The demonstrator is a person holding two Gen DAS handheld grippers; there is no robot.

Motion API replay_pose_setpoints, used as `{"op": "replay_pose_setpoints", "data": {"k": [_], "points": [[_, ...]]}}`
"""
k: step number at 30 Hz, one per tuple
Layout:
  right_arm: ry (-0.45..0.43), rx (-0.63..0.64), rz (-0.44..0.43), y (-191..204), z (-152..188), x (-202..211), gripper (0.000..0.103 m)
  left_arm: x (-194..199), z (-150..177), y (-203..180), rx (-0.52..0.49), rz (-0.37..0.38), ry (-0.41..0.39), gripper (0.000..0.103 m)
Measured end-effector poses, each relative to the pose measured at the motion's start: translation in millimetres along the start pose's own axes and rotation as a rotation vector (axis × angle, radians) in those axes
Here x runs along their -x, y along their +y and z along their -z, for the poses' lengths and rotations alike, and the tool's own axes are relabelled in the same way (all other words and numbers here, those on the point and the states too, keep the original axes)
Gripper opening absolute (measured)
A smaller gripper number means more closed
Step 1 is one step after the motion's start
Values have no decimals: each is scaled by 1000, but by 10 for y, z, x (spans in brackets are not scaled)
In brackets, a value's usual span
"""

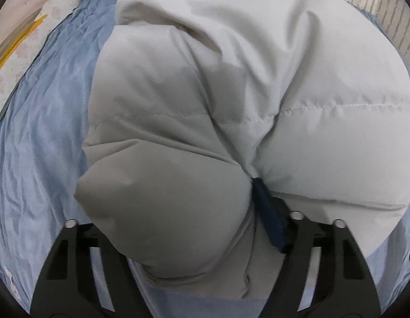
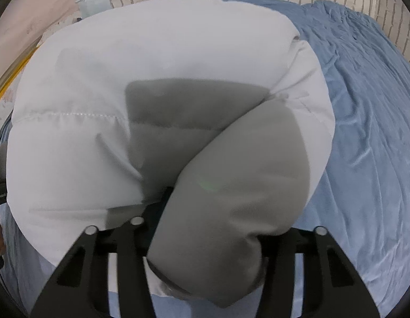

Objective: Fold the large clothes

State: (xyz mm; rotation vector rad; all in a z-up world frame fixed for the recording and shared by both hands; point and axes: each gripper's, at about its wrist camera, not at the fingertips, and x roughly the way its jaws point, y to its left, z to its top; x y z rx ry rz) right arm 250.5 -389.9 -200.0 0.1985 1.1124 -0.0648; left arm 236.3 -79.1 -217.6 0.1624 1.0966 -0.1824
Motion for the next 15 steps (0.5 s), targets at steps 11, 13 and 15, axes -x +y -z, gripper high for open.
{"op": "replay_pose_setpoints", "data": {"k": [11,13,15], "points": [[-302,72,25,-352,117,1307,17,1072,301,-620,-9,5,-163,24],[-358,110,54,-487,281,1670,17,1340,490,-841,-32,20,-200,24],[-402,130,86,-684,577,2039,17,1566,735,-1090,-38,64,-217,24]]}}
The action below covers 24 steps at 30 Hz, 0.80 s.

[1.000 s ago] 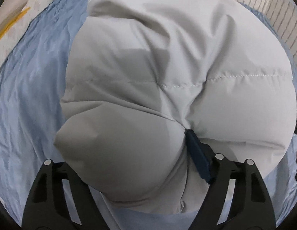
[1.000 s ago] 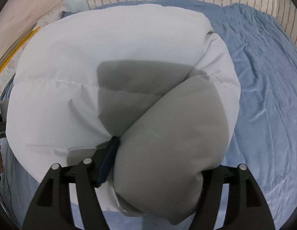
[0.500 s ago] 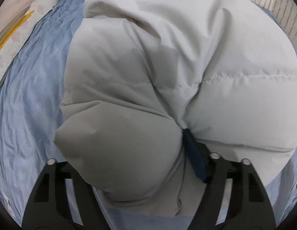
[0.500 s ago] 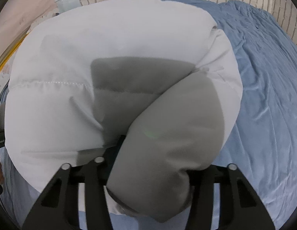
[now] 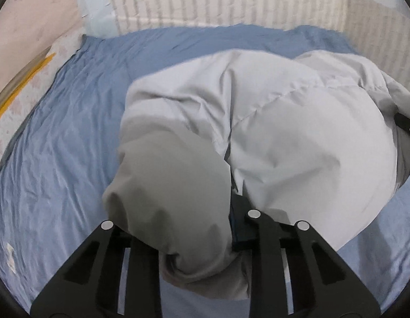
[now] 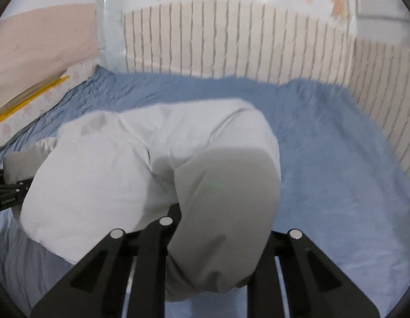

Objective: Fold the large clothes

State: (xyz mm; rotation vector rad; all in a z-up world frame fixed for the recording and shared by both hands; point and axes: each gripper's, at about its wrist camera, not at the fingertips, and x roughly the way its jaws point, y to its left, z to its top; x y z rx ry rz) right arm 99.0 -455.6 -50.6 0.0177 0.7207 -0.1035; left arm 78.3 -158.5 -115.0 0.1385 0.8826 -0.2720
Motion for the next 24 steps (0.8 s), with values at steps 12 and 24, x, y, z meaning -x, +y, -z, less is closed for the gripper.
{"op": "replay_pose_setpoints", "data": {"k": [12,24], "points": [[314,-119,35,-1047,1540,-9,37,90,1214,-854,-73,95,56,39],[334,-278,-1,-1221,1407,235,52,225,1076,-233,-17,33,56,79]]}}
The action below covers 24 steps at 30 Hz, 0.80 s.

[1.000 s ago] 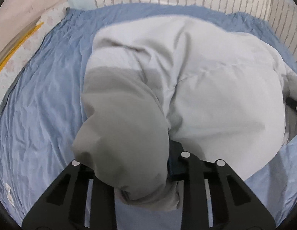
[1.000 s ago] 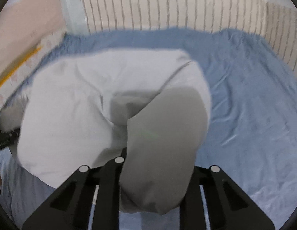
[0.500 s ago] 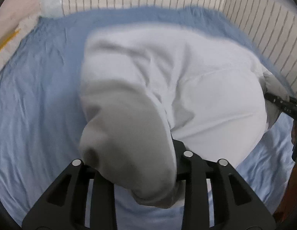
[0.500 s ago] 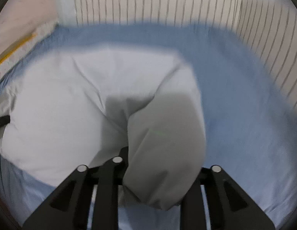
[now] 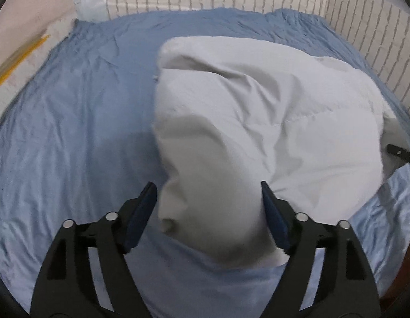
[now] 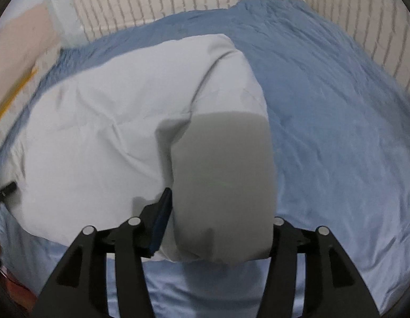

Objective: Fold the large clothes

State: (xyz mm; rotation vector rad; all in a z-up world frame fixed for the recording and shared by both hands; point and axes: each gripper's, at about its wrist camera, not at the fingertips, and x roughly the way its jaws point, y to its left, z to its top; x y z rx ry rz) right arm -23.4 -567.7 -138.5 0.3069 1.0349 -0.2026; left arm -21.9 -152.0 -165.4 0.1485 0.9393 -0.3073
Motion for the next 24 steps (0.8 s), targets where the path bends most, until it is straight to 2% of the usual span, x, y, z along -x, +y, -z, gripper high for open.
{"op": "replay_pose_setpoints", "data": {"k": [4,8,10,12,14,15,16,21,24], "points": [[11,-38,-12,-48,97,-16,54,-31,82,48,1,-5,7,81],[27,-42,14,-112,71,-129,58,-171,-97,-32,-13,-2,10,83],[32,-65,25,-181,-6,-273,67,-265,-161,-41,-10,9,16,85],[44,-76,12,-208,-95,-420,67,-349,-160,-12,-5,19,29,85],[66,-78,4,-188,-145,-571,74,-497,-199,-53,2,24,42,85],[73,-79,16,-174,-176,-657,81,-541,-210,-57,8,28,49,85],[74,-83,20,-180,-184,-676,83,-539,-212,-39,22,33,58,85],[36,-79,52,-273,-199,-459,84,-295,-143,16,-27,-3,23,85],[12,-93,82,-413,-141,-298,87,-227,-83,111,-31,-2,18,90]]}}
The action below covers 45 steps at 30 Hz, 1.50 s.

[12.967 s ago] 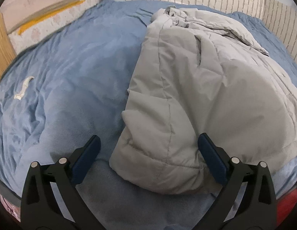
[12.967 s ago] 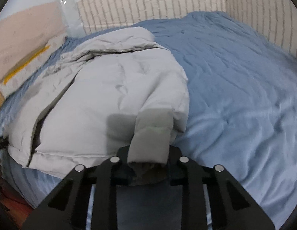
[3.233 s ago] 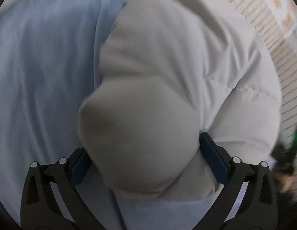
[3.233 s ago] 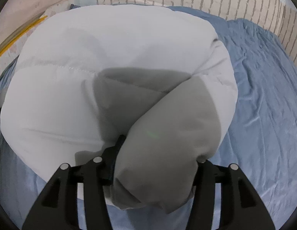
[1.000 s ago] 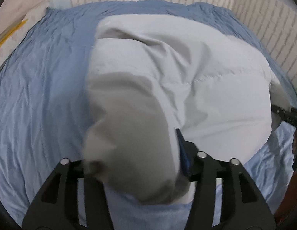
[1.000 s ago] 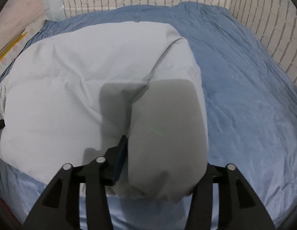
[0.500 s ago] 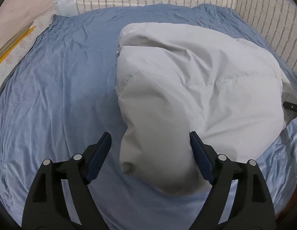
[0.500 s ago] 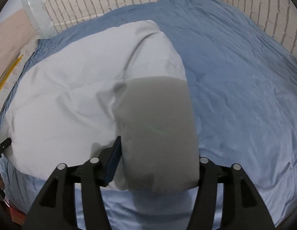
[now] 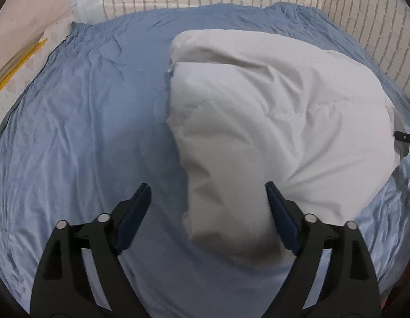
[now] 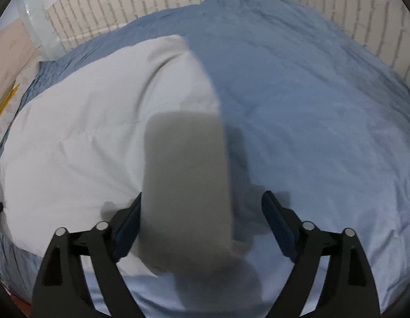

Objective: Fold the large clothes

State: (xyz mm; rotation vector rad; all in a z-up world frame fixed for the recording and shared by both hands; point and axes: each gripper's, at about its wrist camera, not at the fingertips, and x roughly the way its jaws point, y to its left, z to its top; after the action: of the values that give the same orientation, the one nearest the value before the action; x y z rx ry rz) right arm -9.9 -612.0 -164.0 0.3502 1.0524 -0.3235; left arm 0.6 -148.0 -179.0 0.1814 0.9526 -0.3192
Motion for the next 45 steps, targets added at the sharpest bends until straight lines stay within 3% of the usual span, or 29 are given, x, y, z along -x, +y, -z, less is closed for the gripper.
{"op": "replay_pose_setpoints", "data": {"k": [4,7,9,11,14,17,25,31,37,45], "points": [[-39,-51,22,-118,37,93,87,75,48,137,65,25,-3,91],[-79,-71,93,-30,85,229,87,263,37,128,82,-9,-19,92],[-170,-26,145,227,137,503,88,484,73,134,62,-51,-56,100],[-248,4,143,453,195,769,92,716,54,102,47,-70,-103,100],[-338,4,68,929,315,1156,101,1078,29,89,46,-56,-170,100],[-352,-5,9,1338,447,1334,101,1342,17,44,36,-35,-205,100],[-397,-34,-11,2113,759,1736,101,1863,128,188,37,32,-267,100],[-381,15,48,2468,867,2015,101,2193,162,252,49,-93,-358,100],[-392,59,28,2715,888,2152,101,2368,254,231,74,-114,-403,100],[-435,102,47,2857,962,2222,101,2338,359,166,54,-97,-369,100]]}}
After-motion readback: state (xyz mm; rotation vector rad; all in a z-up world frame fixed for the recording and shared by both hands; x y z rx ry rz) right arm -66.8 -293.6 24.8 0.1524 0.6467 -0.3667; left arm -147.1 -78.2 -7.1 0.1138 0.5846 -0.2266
